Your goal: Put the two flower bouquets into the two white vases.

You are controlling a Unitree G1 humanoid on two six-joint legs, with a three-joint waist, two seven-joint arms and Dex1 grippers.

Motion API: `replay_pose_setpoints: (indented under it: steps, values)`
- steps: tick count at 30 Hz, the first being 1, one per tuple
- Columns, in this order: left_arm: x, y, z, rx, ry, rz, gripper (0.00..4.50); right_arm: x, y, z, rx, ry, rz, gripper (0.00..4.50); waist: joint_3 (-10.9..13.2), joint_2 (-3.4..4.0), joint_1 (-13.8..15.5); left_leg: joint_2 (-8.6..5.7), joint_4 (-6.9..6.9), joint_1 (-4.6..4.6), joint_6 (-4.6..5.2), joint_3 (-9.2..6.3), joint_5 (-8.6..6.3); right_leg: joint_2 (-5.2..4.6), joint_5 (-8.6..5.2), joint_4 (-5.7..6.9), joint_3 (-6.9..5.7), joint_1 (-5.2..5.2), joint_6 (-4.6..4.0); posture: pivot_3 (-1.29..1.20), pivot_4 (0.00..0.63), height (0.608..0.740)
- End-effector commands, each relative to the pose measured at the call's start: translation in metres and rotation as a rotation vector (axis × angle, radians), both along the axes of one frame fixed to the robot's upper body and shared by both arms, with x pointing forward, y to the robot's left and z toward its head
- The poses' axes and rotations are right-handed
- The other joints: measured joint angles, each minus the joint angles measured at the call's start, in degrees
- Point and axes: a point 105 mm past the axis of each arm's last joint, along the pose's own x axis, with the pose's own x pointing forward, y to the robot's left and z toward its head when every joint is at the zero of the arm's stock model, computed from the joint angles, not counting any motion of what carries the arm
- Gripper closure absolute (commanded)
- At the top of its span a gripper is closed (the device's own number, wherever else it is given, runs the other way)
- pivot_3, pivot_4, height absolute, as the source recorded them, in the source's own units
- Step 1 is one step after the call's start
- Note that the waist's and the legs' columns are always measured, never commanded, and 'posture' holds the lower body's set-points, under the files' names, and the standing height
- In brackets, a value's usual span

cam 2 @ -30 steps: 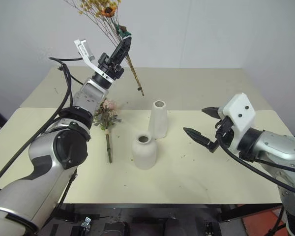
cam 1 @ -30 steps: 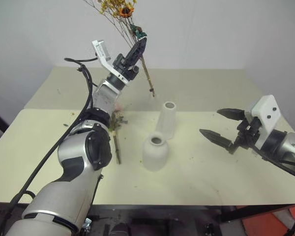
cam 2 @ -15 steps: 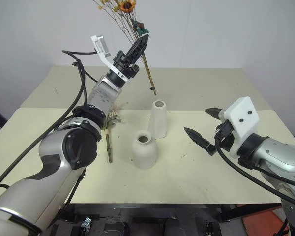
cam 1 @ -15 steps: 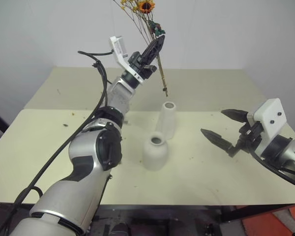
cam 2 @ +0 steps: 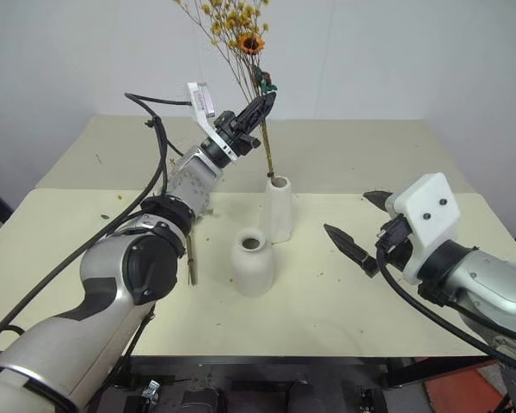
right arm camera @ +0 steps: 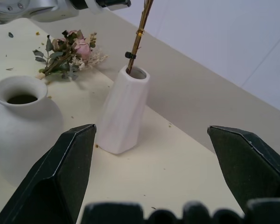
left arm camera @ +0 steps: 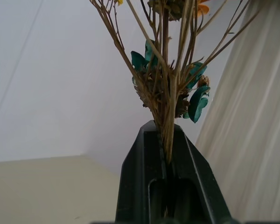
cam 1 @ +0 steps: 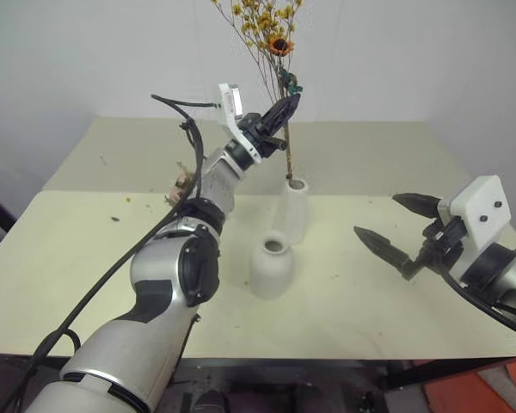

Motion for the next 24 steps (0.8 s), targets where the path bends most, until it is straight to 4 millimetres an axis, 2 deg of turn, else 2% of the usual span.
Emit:
replay_pose_setpoints:
  steps: [1, 6, 11, 19, 24]
  values:
    - [-0.001, -0.002, 0.004, 0.009, -0.028, 0.021, 4.46, -0.007, -0.004, 0.010, -0.005, -0.050, -0.026, 0.00, 0.0, 0.00, 0.1, 0.00, 0.00, 0.00, 0.00, 0.00, 0.00, 0.00, 0.00, 0.00, 0.00, 0.00, 0.00, 0.00, 0.150, 0.740]
    - [-0.002, -0.005, 0.004, -0.006, -0.027, 0.002, 4.46, -0.009, -0.006, 0.009, -0.007, -0.042, -0.039, 0.00, 0.0, 0.00, 0.0, 0.00, 0.00, 0.01, 0.00, 0.00, 0.00, 0.00, 0.00, 0.01, 0.00, 0.01, 0.00, 0.00, 0.150, 0.740]
    - [-0.007, -0.016, -0.005, 0.041, -0.043, -0.037, 4.46, -0.008, -0.005, 0.007, 0.006, -0.046, -0.048, 0.00, 0.0, 0.00, 0.0, 0.00, 0.00, 0.02, 0.00, 0.00, 0.00, 0.00, 0.00, 0.01, 0.00, 0.02, 0.00, 0.00, 0.150, 0.740]
    - [-0.005, -0.021, -0.021, 0.128, -0.034, -0.005, 4.46, -0.008, -0.006, 0.007, 0.024, -0.057, -0.062, 0.00, 0.0, 0.00, 0.0, 0.00, 0.00, 0.04, 0.00, 0.00, 0.00, 0.01, 0.00, 0.01, 0.01, 0.04, 0.00, 0.00, 0.150, 0.740]
    - [-0.004, -0.021, -0.022, 0.157, -0.043, 0.013, 4.46, -0.013, -0.007, 0.004, 0.021, -0.052, -0.062, 0.00, 0.0, 0.00, 0.0, 0.00, 0.00, 0.04, 0.00, 0.00, 0.00, 0.00, 0.00, 0.01, 0.02, 0.04, 0.00, 0.00, 0.150, 0.740]
